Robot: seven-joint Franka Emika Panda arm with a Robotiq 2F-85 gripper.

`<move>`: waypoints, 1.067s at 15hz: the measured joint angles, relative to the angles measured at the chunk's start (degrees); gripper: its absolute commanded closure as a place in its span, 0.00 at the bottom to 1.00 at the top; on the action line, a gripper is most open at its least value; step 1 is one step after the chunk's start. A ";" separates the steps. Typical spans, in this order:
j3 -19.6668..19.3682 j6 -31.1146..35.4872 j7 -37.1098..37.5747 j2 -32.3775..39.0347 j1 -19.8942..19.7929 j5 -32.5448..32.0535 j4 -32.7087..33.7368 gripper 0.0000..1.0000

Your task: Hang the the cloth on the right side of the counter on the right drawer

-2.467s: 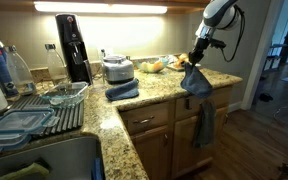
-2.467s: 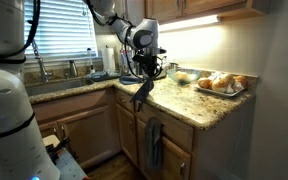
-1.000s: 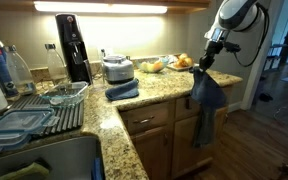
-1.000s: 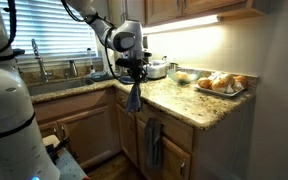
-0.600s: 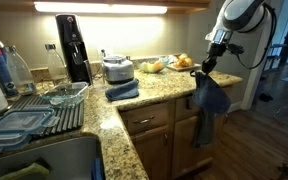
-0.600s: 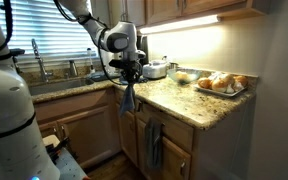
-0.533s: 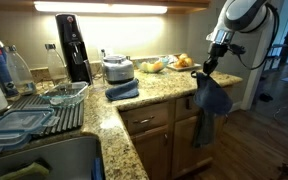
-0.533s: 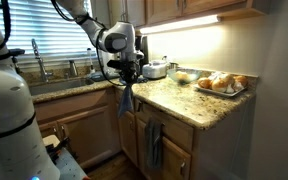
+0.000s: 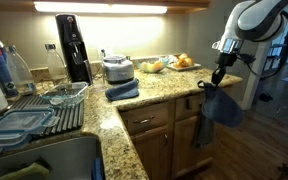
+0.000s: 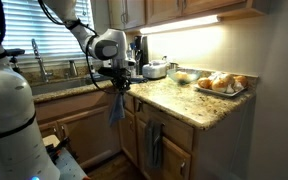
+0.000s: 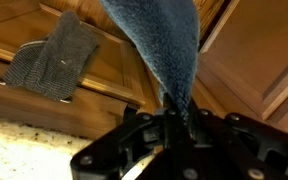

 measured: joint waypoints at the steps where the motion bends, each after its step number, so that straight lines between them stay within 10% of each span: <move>1: -0.02 1.51 0.00 0.32 0.32 0.49 -0.87 0.95; 16: 1.20 18.90 -2.29 10.18 2.14 9.85 -3.74 0.95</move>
